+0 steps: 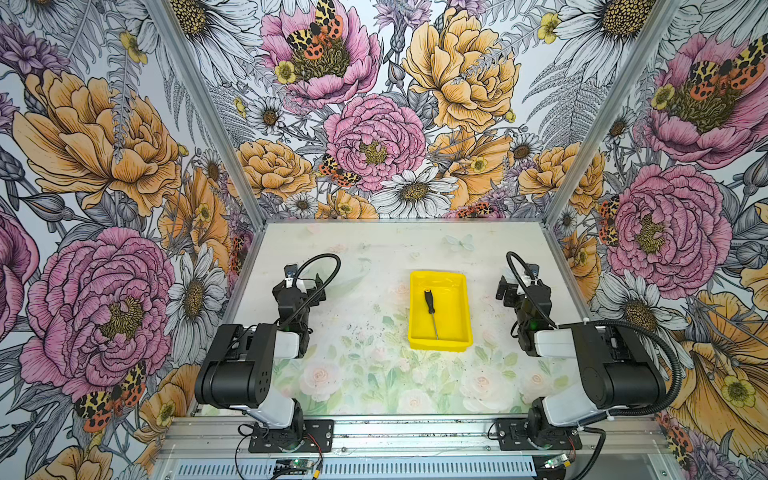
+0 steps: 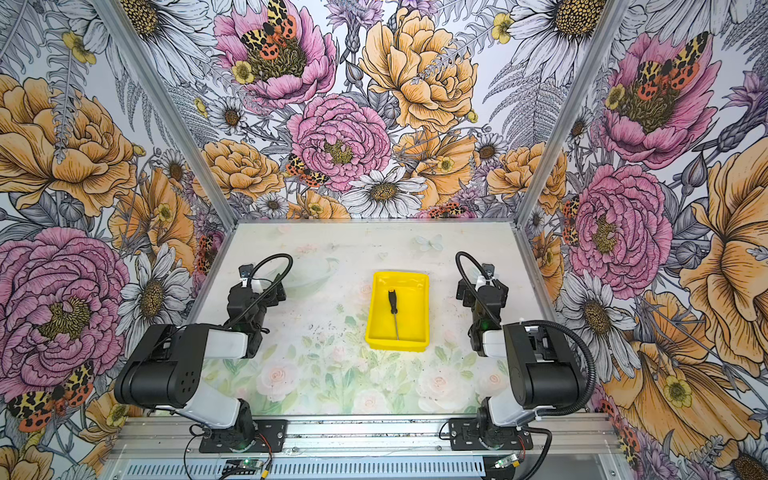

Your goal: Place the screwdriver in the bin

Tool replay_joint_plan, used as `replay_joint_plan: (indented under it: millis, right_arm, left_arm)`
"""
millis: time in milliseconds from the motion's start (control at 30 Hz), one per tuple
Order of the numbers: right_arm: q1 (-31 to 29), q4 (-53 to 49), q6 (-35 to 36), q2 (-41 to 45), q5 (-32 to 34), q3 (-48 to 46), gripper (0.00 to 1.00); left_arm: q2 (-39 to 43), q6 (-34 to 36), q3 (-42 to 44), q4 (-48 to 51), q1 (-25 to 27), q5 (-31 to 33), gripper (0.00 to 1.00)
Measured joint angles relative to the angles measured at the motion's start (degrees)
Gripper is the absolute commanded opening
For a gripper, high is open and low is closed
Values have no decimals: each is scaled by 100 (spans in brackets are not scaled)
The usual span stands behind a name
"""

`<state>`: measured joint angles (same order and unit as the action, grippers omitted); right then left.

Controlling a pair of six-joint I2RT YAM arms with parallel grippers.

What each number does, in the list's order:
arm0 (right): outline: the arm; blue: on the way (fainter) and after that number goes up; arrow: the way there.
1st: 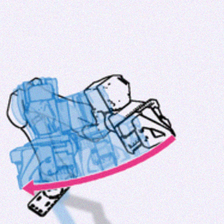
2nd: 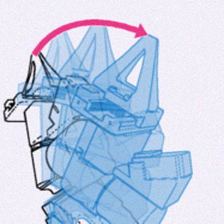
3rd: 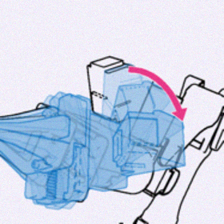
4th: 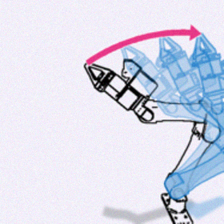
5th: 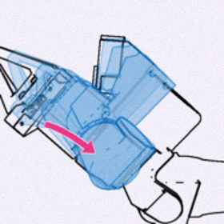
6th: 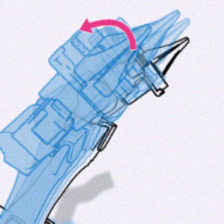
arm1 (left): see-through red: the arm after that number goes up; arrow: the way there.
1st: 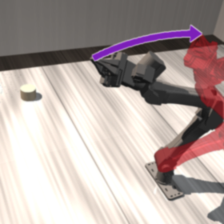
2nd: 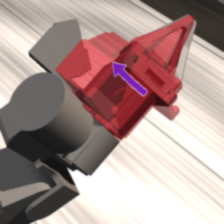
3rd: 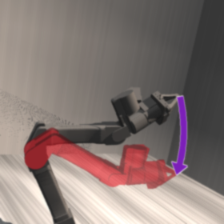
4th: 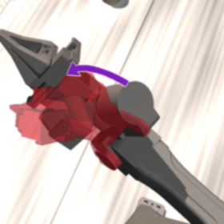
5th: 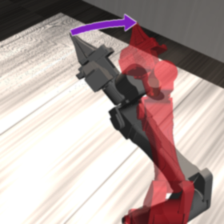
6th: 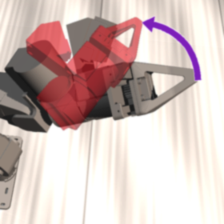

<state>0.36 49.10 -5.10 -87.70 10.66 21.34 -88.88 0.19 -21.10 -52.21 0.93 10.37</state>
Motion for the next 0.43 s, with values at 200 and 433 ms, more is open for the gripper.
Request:
replay_joint_plan:
  millis: [200, 433]
  right_arm:
    - [0, 0, 2, 0, 0, 0, 100]
    - [0, 0, 0, 0, 0, 0, 100]
  left_arm:
    - [0, 0, 0, -35, 0, 2, 99]
    - [0, 0, 0, -35, 0, 0, 99]
